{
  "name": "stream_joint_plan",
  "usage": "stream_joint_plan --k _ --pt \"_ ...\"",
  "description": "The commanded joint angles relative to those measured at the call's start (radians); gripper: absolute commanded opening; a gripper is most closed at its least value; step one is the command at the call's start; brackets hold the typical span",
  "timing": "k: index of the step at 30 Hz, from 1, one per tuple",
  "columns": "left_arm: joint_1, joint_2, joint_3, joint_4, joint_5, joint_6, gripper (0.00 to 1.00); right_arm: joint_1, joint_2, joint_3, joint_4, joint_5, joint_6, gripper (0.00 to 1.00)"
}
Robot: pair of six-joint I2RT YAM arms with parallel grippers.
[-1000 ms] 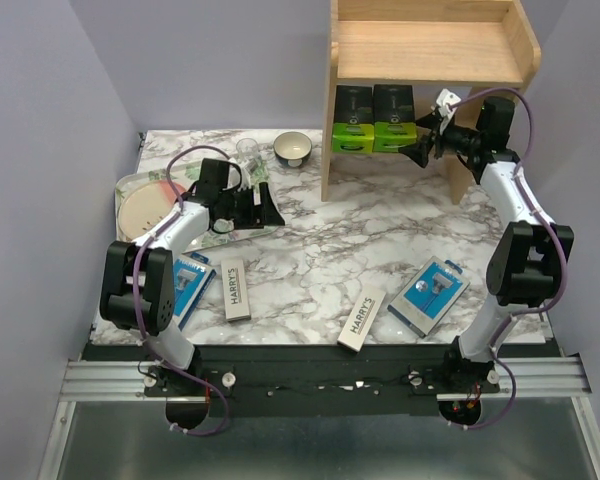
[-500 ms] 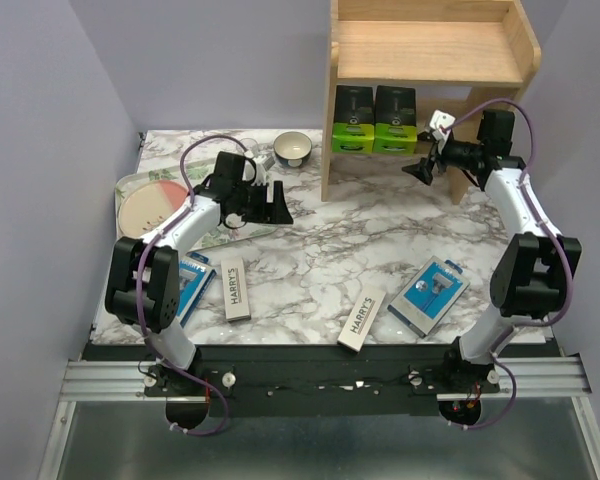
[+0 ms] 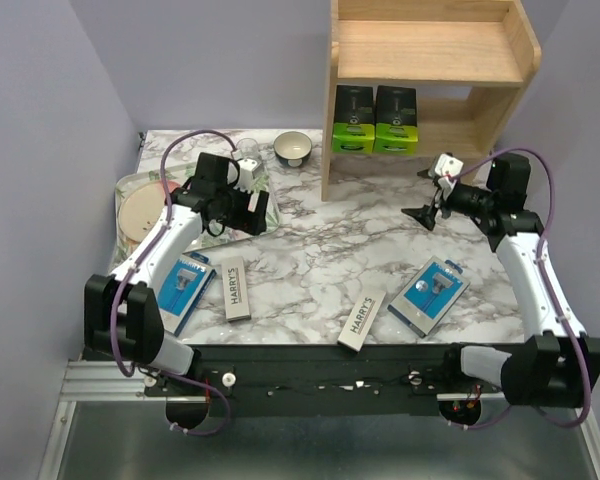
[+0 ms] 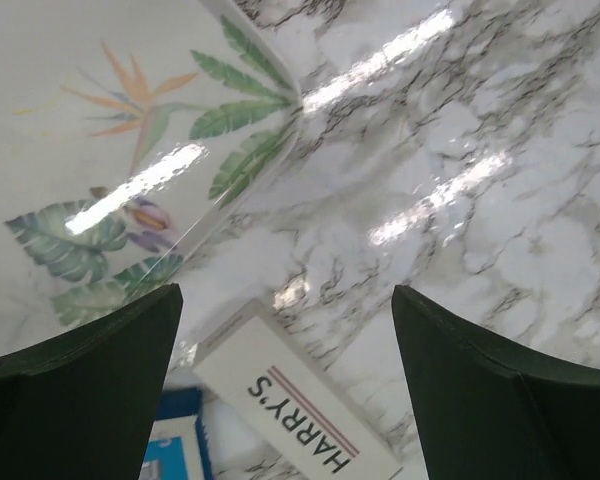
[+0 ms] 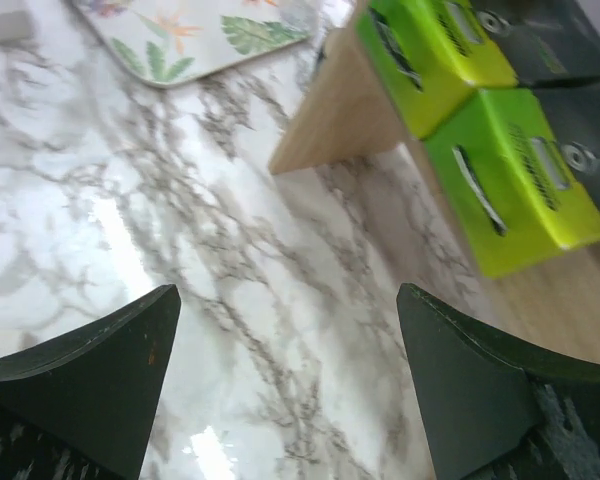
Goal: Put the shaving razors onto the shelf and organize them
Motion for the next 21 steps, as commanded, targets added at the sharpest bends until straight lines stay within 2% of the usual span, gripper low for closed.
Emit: stream_joint_plan --k 1,3,6,12,21 --pt "0.010 -0.093 -0.081 -0.186 -0.137 0.204 0.94 0.132 -0.099 -0.049 -0.304 -0.013 -0.124 0.97" --pt "0.010 -0.108 -0.140 -0.192 -0.158 0.160 0.91 0.202 -0.105 -0.083 -0.355 -0.007 -0.135 0.96" --pt "0.010 -0.123 -0.208 -0.174 -0.177 0.063 0.89 0.252 -0.096 -0.086 -0.337 -0.008 -0.071 0.96" --pt "0.010 -0.076 -0.248 -0.154 -0.200 -0.099 0.90 0.272 -0.076 -0.052 -0.237 0.001 0.083 0.96" --pt "0.007 0.031 -0.251 -0.113 -0.180 -0.257 0.88 0.298 -0.079 -0.023 -0.235 0.007 0.130 0.96"
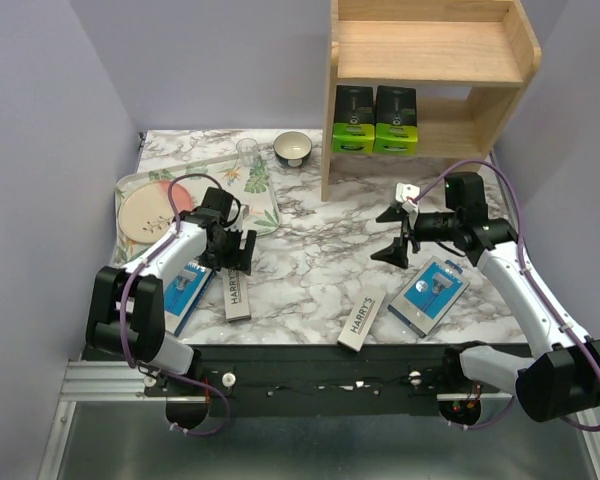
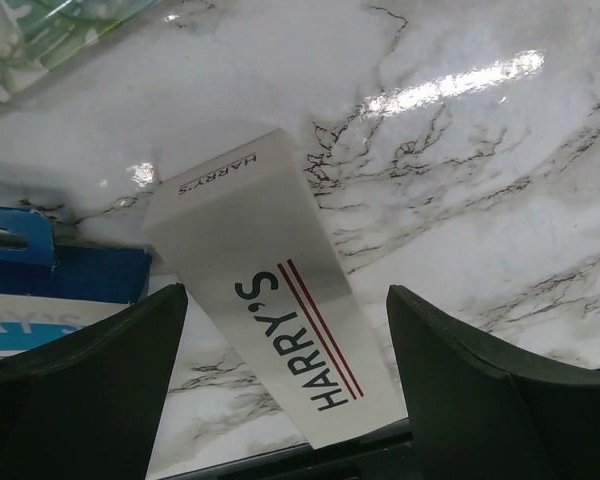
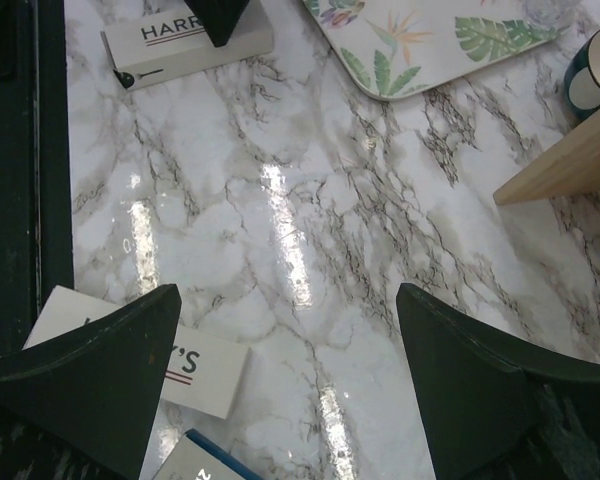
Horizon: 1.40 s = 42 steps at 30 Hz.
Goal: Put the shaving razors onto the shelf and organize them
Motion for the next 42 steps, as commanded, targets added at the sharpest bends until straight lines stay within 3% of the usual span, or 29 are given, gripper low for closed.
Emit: stream_joint_plan --k 1,8,14,19,22,23,26,31,33,37,42 --pt "-0.002 0.066 -0.008 0.022 -0.007 -0.122 0.88 0.020 0.001 0.048 0.022 0.010 0.057 0.96" --pt "-0.008 0.152 0.016 0.046 0.015 -0.258 0.73 0.035 0.009 0.082 0.042 0.032 0.097 0.96" --pt "-0.077 0.334 0.249 0.080 0.087 -0.373 0.67 0.039 0.010 0.057 0.033 0.062 0.106 0.96" --pt "-0.163 0.511 0.468 0.127 0.148 -0.511 0.67 0.077 0.025 0.024 0.051 0.122 0.134 0.96" --pt "-0.202 0.543 0.486 0.202 0.246 -0.600 0.77 0.129 0.042 -0.009 0.132 0.281 0.277 0.97" --pt "-0.220 0.539 0.483 0.216 0.260 -0.602 0.83 0.146 0.045 -0.024 0.196 0.399 0.343 0.97" --pt "-0.211 0.465 0.463 0.227 0.196 -0.596 0.88 0.210 0.068 -0.042 0.284 0.562 0.578 1.00" --pt "-0.073 0.279 0.403 0.214 0.128 -0.567 0.89 0.357 0.185 -0.012 0.337 0.797 0.931 1.00" --pt "-0.021 0.218 0.372 0.201 0.124 -0.565 0.89 0.396 0.276 0.032 0.315 0.838 1.040 0.99" --pt "0.126 0.068 0.253 0.198 0.134 -0.596 0.89 0.517 0.424 0.172 0.245 0.905 1.108 1.00" --pt "0.240 -0.059 0.127 0.227 0.180 -0.665 0.88 0.536 0.567 0.284 0.062 1.024 1.258 0.99"
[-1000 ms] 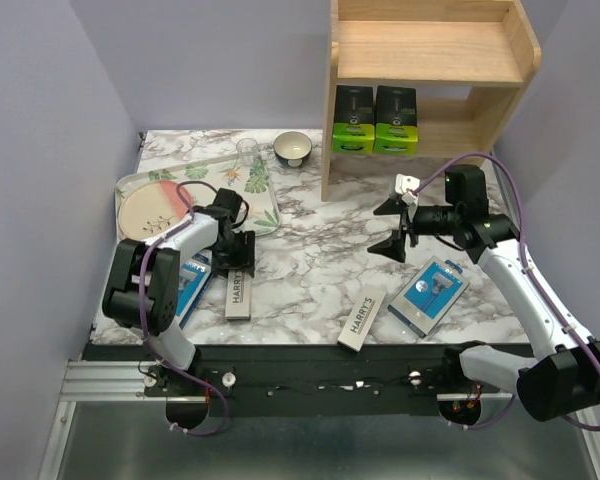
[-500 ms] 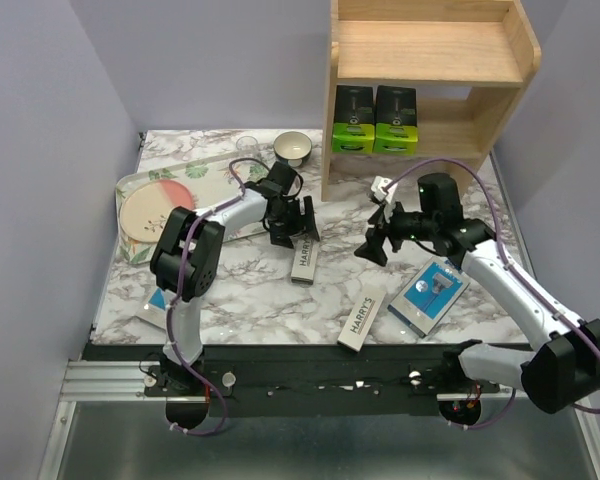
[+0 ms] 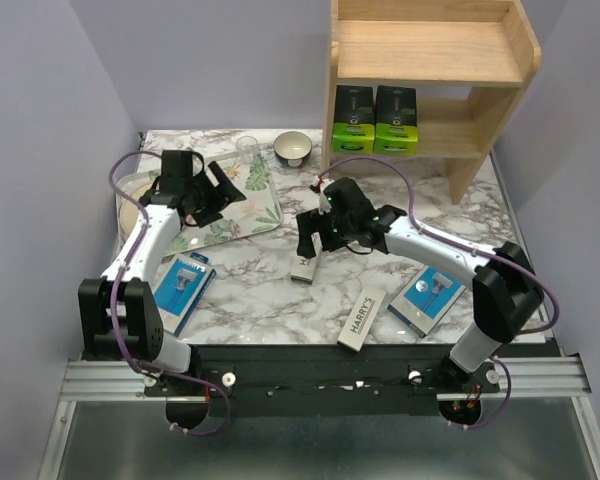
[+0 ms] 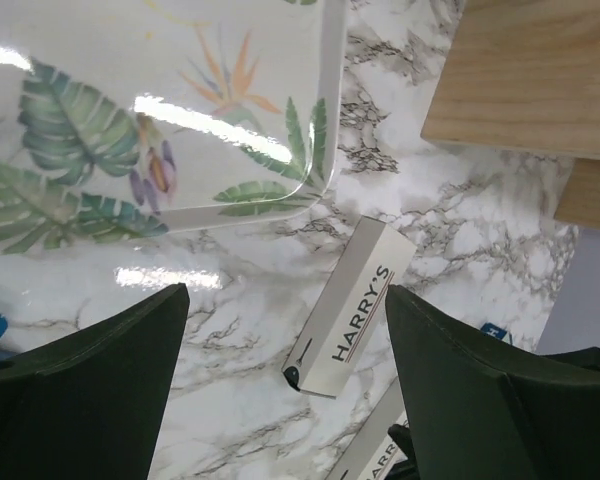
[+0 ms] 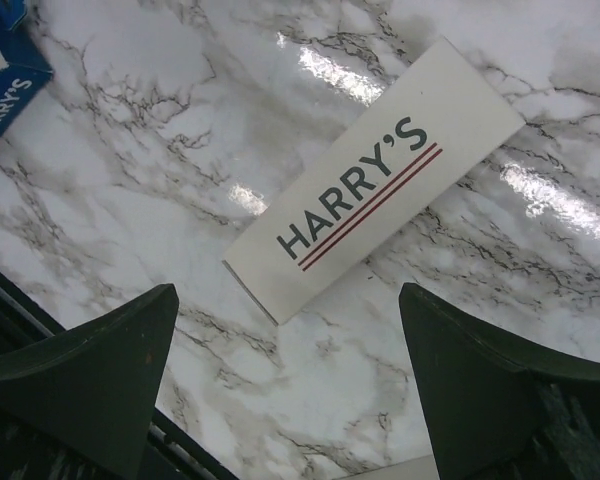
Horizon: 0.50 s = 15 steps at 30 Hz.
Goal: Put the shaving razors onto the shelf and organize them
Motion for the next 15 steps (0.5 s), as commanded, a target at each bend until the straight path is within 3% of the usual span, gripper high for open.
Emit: stream_joint_plan --k 1,6,15 --pt "0.065 -0.116 -0.152 0.007 0.045 -0.092 0.88 0.018 0.119 0.088 -0.178 0.176 0.247 0.99" --pt "0.173 -0.207 -0.252 0.009 0.085 -0.129 0.88 0.045 0.158 0.071 -0.187 0.182 0.379 0.95" --pt "0.208 -0.369 -0.444 0.041 0.094 -0.170 0.87 0.081 0.279 0.176 -0.132 0.196 0.425 0.93"
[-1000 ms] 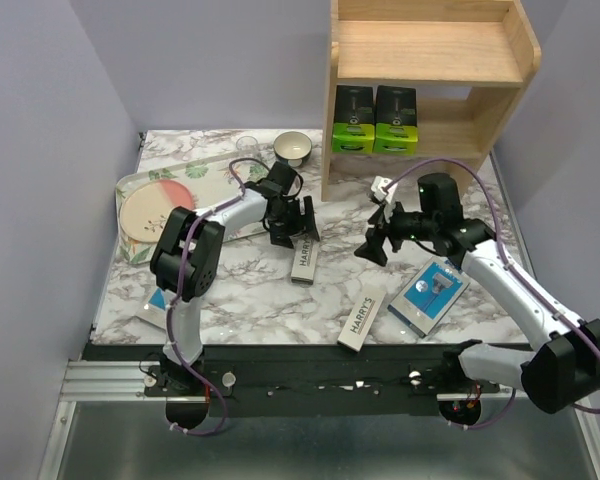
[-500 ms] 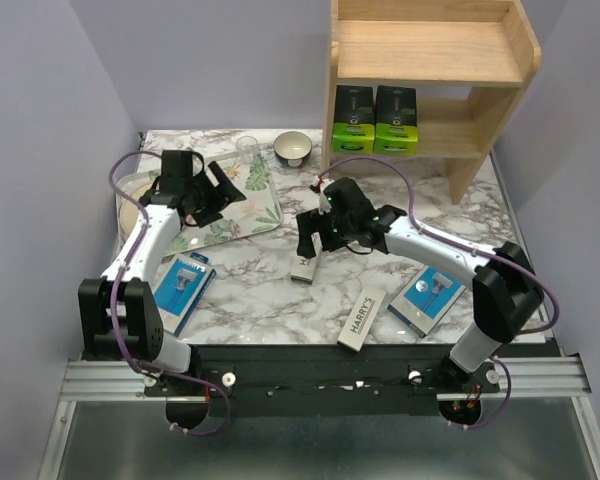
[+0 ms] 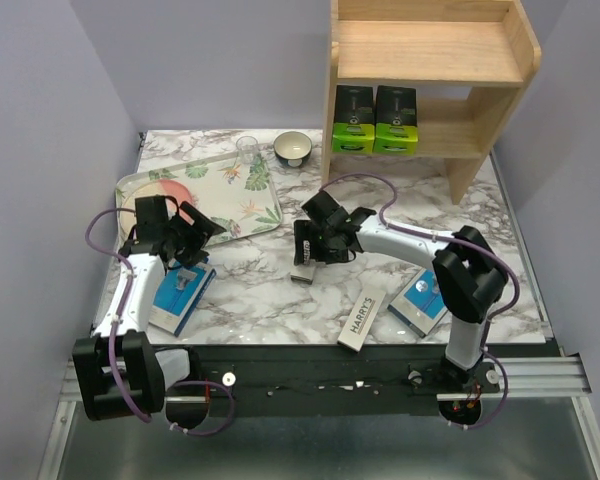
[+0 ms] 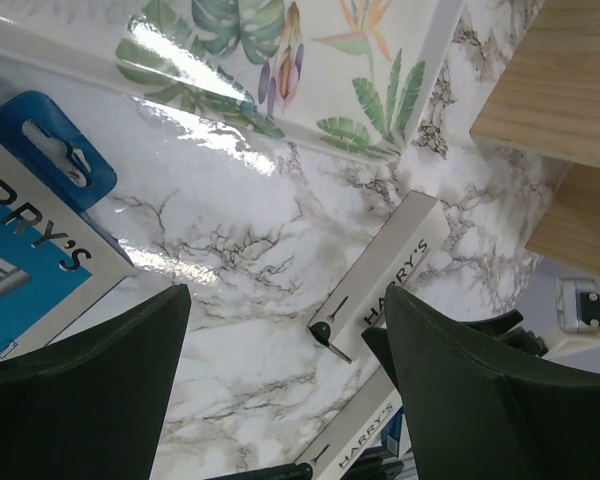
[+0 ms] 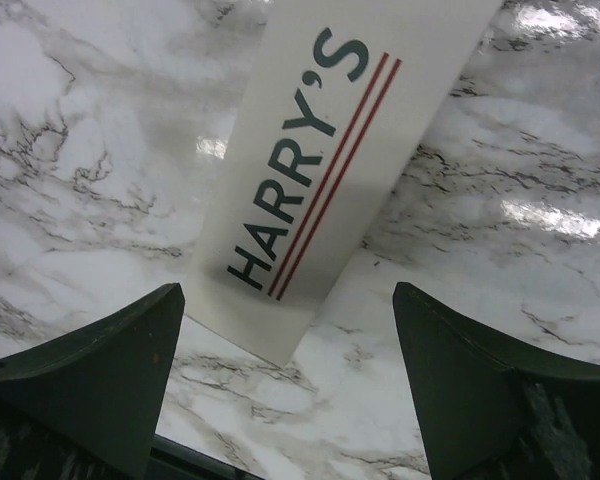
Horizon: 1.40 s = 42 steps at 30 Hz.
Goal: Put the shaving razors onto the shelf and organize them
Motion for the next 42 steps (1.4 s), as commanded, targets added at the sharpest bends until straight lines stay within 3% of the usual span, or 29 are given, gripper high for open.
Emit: stream_joint_plan --k 1,8,9,20,23,25,27,33,35,39,42 --pt "0.013 -0.077 -0.079 0.002 0.028 -0.040 0.87 0.016 0.074 0.091 0.005 0.048 0.058 0.93" --pt "0.035 -0.080 -0.057 -0.028 0.014 -0.037 0.87 0.045 0.141 0.086 -0.009 0.030 0.097 0.89" --pt "0.036 -0.077 -0.052 -0.030 0.016 -0.037 0.87 0.051 0.146 0.075 -0.008 0.026 0.089 1.00" --pt "0.049 -0.042 -0.021 0.007 0.011 -0.065 0.87 0.071 0.117 -0.018 0.110 0.033 -0.175 1.00" --pt "0.053 -0.036 -0.029 0.010 0.008 -0.068 0.86 0.065 0.080 -0.063 0.086 0.083 -0.117 0.70" --pt "0.052 -0.031 -0.032 0.015 0.014 -0.069 0.87 0.063 0.056 -0.083 0.090 0.092 -0.104 0.64" --pt "0.053 -0.028 -0.034 0.021 0.016 -0.069 0.87 0.063 0.042 -0.106 0.090 0.118 -0.091 0.68" --pt "0.056 -0.027 -0.041 0.035 0.019 -0.077 0.87 0.045 -0.006 -0.147 0.095 0.148 -0.127 0.68" --pt "0.058 -0.027 -0.046 0.038 0.022 -0.081 0.87 0.037 -0.015 -0.161 0.109 0.163 -0.170 0.74" --pt "0.060 -0.028 -0.052 0.048 0.030 -0.088 0.87 0.034 -0.018 -0.127 0.127 0.165 -0.180 1.00" --pt "0.060 -0.025 -0.060 0.055 0.030 -0.092 0.87 0.034 0.008 -0.064 0.126 0.093 -0.161 1.00"
